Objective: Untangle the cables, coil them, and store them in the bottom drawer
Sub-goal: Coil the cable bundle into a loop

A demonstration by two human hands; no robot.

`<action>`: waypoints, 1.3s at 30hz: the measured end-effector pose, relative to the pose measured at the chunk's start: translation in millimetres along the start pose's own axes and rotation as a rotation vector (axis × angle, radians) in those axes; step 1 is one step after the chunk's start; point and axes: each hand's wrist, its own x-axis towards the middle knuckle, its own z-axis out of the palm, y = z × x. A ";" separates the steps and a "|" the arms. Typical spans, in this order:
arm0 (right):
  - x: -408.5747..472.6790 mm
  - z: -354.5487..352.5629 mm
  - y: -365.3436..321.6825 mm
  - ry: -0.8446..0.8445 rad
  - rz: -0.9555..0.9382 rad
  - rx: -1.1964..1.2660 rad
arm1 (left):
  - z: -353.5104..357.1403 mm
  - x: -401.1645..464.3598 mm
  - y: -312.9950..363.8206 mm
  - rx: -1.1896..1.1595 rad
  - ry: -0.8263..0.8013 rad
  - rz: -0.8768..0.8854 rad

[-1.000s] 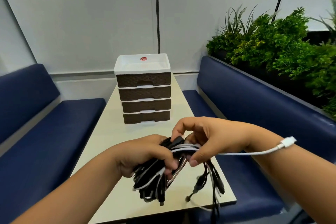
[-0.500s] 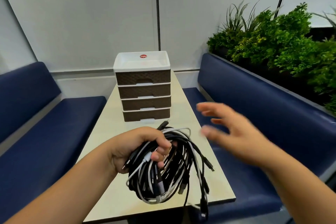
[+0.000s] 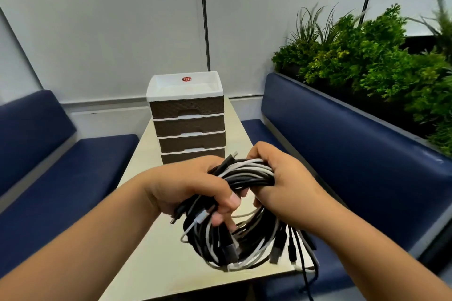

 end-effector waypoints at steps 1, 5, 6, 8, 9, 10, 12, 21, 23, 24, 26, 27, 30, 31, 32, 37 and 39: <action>1.4 -1.0 -3.4 0.029 -0.002 -0.022 | -4.2 -1.2 4.5 0.098 0.056 -0.018; 8.2 -1.5 -13.1 0.101 0.031 -0.135 | -9.5 -0.3 22.1 0.562 0.331 -0.090; 10.2 -0.2 -15.1 0.114 0.045 -0.151 | -5.0 2.6 22.7 0.665 0.434 -0.111; 13.8 1.5 -16.9 0.141 0.069 -0.165 | 6.4 10.6 18.3 0.813 0.662 -0.080; 15.6 1.3 -17.9 0.156 0.070 -0.172 | 11.0 14.5 15.1 0.840 0.753 -0.032; 17.4 0.4 -18.6 0.168 0.063 -0.175 | 13.2 17.5 11.9 0.822 0.812 0.013; 22.7 -3.1 -19.4 0.160 0.044 -0.152 | 12.6 19.8 9.9 0.725 0.861 0.070; 34.2 -23.2 2.8 -0.100 -0.016 0.333 | -3.6 14.0 26.2 0.457 0.865 0.141; 32.9 -22.3 11.1 -0.151 -0.033 0.276 | -2.2 13.4 26.2 0.497 0.866 0.088; 30.6 -23.1 12.8 -0.197 -0.052 0.259 | -1.8 12.8 25.9 0.525 0.873 0.064; 27.3 -26.5 11.9 -0.155 -0.151 0.276 | 0.0 11.6 25.4 0.550 0.871 0.030; 26.5 -28.1 7.8 -0.075 -0.217 0.274 | 1.0 12.2 24.7 0.560 0.866 0.015; 26.8 -25.6 -16.0 0.116 -0.398 0.052 | 5.7 15.0 21.7 0.621 0.832 -0.004; 27.7 -21.8 -23.6 0.117 -0.430 -0.027 | 7.2 15.6 21.4 0.647 0.811 0.008; 29.1 -17.0 -27.5 0.111 -0.446 -0.072 | 8.6 15.8 20.8 0.667 0.791 0.025; 33.8 -2.6 -27.5 0.144 -0.451 -0.035 | 14.2 16.2 19.5 0.667 0.789 0.026; 33.9 -2.7 -30.3 0.184 -0.455 -0.092 | 17.4 17.6 18.2 0.630 0.799 0.048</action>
